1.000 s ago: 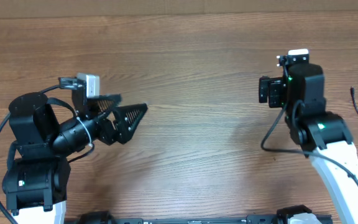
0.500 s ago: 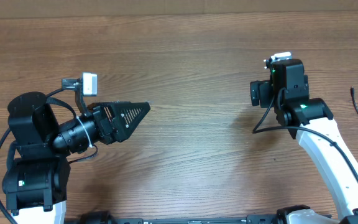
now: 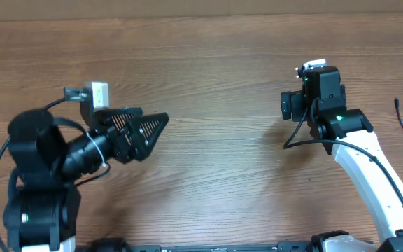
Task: Untangle cables
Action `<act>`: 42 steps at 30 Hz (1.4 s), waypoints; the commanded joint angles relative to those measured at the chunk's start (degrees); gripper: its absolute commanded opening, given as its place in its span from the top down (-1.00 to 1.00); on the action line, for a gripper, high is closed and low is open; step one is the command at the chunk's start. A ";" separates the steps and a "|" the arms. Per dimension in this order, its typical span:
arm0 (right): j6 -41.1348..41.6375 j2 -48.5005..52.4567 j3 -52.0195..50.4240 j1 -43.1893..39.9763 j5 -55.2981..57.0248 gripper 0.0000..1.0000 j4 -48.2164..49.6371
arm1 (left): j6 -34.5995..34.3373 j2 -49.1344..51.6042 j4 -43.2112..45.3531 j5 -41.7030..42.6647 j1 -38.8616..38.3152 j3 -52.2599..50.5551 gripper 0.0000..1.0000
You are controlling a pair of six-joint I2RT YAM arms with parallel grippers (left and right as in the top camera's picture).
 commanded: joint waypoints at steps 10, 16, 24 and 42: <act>0.37 0.15 0.52 0.07 0.55 -1.00 0.17 | 16.44 -21.46 -2.95 -23.39 -3.78 0.52 -0.99; 0.39 0.15 0.52 0.07 0.55 -1.00 0.17 | 19.43 -30.45 -3.17 -44.85 -3.48 -2.47 -1.00; 0.37 0.15 0.52 0.07 0.55 -1.00 0.20 | 29.64 -40.68 9.46 -46.56 1.66 -14.53 -0.99; 0.39 0.15 0.52 0.07 0.55 -1.00 0.17 | 33.97 -44.65 61.57 -34.60 3.61 -49.77 -0.99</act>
